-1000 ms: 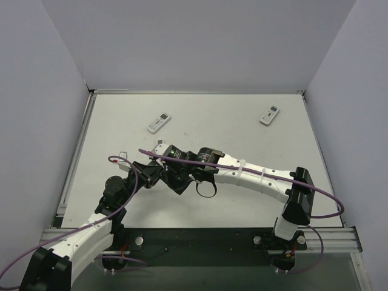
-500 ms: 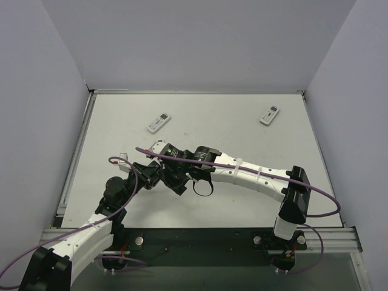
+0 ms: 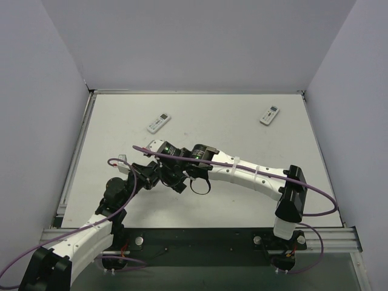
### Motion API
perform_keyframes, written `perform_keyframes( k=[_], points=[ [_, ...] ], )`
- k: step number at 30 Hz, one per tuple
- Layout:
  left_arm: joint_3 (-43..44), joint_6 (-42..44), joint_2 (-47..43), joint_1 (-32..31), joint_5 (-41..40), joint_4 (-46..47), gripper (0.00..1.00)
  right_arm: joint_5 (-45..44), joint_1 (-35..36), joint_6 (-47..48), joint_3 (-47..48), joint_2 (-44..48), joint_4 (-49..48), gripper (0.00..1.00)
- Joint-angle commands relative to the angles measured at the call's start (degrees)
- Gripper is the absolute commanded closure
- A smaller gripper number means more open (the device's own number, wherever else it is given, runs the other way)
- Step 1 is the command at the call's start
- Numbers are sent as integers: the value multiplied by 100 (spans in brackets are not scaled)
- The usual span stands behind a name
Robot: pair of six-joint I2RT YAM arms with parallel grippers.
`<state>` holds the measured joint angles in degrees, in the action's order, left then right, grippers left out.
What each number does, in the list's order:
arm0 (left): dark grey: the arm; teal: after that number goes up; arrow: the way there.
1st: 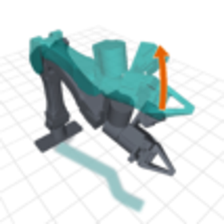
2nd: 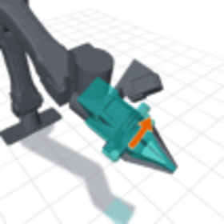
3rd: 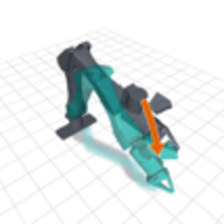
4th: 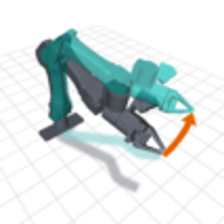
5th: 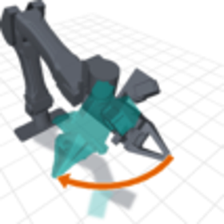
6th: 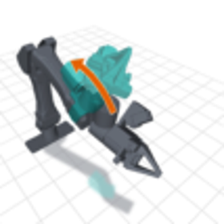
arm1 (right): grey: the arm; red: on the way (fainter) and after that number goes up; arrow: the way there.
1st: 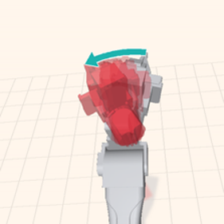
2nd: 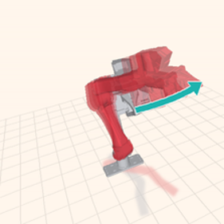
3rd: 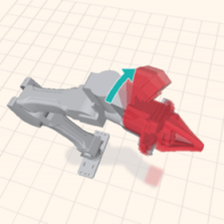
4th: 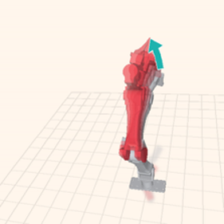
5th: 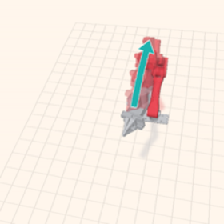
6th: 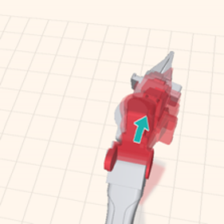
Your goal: Load the batteries into the remote control
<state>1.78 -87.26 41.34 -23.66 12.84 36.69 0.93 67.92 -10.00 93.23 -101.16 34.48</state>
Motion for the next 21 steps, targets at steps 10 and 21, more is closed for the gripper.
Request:
perform_keyframes(
  k=[10,21],
  points=[
    [-81,-28,137,-33,-194,611,100,74,11,200,802,264,384,65],
    [-20,-63,76,-25,-177,612,100,478,-350,-11,-516,1063,454,39]
  ],
)
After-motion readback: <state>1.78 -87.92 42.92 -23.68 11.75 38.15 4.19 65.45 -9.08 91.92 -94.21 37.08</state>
